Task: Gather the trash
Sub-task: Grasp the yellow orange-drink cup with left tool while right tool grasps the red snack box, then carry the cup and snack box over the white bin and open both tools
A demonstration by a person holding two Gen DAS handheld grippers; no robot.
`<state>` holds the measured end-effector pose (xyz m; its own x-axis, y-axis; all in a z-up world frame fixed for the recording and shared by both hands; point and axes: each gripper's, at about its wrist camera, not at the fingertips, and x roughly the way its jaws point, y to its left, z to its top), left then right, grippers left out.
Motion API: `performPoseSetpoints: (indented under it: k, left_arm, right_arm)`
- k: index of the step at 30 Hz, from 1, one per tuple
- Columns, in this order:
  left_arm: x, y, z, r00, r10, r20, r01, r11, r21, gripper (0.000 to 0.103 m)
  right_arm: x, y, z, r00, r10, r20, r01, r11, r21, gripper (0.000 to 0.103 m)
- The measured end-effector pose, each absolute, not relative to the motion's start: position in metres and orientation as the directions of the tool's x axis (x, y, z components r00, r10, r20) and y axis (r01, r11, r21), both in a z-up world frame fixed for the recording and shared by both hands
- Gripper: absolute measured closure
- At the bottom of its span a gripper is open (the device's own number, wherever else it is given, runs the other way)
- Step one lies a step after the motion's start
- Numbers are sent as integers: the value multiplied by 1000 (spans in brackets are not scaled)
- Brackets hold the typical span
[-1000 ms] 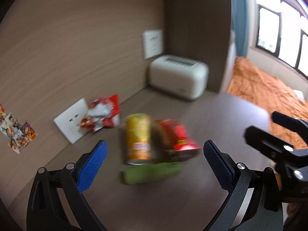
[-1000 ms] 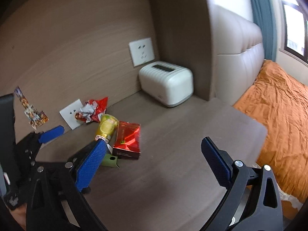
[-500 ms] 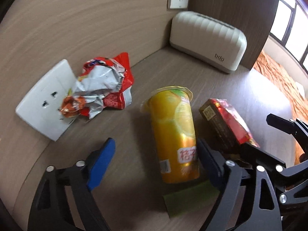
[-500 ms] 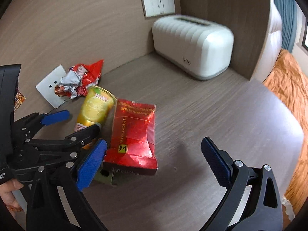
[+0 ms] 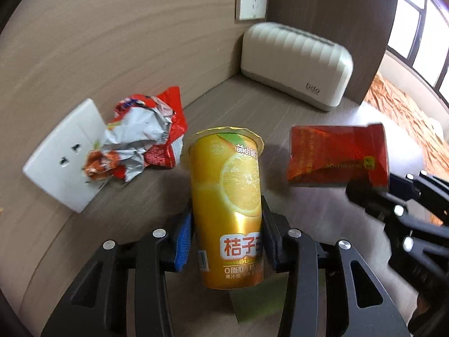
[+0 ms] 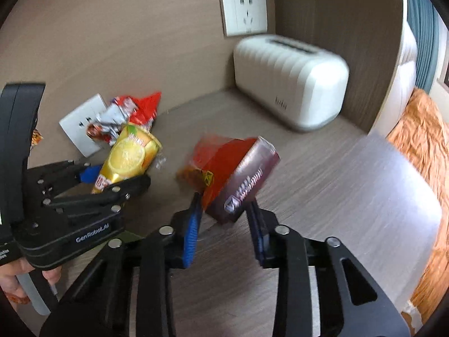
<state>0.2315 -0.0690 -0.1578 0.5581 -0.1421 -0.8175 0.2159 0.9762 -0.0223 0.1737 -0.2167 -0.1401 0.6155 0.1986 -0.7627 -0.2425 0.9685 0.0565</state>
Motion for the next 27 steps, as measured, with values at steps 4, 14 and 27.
performPoseSetpoints:
  k: [4,14,27]
  left_arm:
    - [217,-70,-145,573,-155,-805,217,976,-33,61]
    - [186,-85,-105,619,-182,-764,263,965,-17,61]
    - [99,-203,-80,553,-377,-743,541,841,-24,61]
  right_arm:
    - [165,-224,-127,629,221,-745,-252,965,74,81]
    - [131,-253,-84,690,235,-685,-218,969,113,83]
    - [22,-352,-44,770,24,-637,-4,999,34,83]
